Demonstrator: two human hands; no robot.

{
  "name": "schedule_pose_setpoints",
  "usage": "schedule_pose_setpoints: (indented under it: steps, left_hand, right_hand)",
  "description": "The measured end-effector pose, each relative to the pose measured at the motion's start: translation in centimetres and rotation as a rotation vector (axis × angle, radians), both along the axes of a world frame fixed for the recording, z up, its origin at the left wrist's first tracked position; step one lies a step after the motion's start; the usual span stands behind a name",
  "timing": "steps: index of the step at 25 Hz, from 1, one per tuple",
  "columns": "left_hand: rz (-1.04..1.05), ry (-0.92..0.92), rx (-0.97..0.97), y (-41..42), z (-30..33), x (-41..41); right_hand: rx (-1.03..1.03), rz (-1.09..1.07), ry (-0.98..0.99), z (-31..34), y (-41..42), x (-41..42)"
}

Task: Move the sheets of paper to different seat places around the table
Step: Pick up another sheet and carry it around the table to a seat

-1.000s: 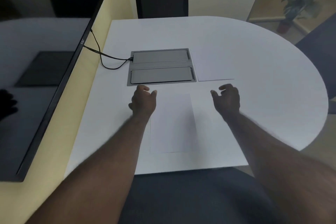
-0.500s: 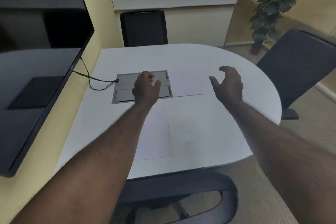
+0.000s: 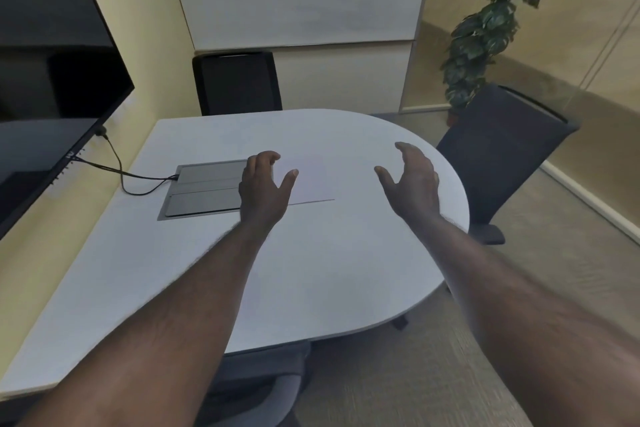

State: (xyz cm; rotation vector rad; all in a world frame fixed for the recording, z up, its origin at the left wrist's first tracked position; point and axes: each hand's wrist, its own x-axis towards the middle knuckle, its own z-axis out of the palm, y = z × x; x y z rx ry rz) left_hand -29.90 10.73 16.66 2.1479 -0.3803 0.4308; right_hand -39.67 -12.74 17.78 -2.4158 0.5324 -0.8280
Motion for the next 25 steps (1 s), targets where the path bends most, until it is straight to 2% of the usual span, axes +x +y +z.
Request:
schedule_pose_setpoints:
  steps: [5,11,25]
  left_hand:
    - [-0.024,-0.013,0.058,-3.9,-0.6,-0.6]
    - [-0.034,-0.017,0.120,-7.1,-1.7,1.6]
    - [0.099,0.118,0.163,-8.7,-7.4,14.9]
  right_hand:
    - [0.004,0.007,0.002,-1.0,-3.9,-1.0]
    - [-0.083,0.062,0.015,-2.8,-7.5,1.0]
    - [0.007,0.138,0.134,-8.1,-10.9,16.9]
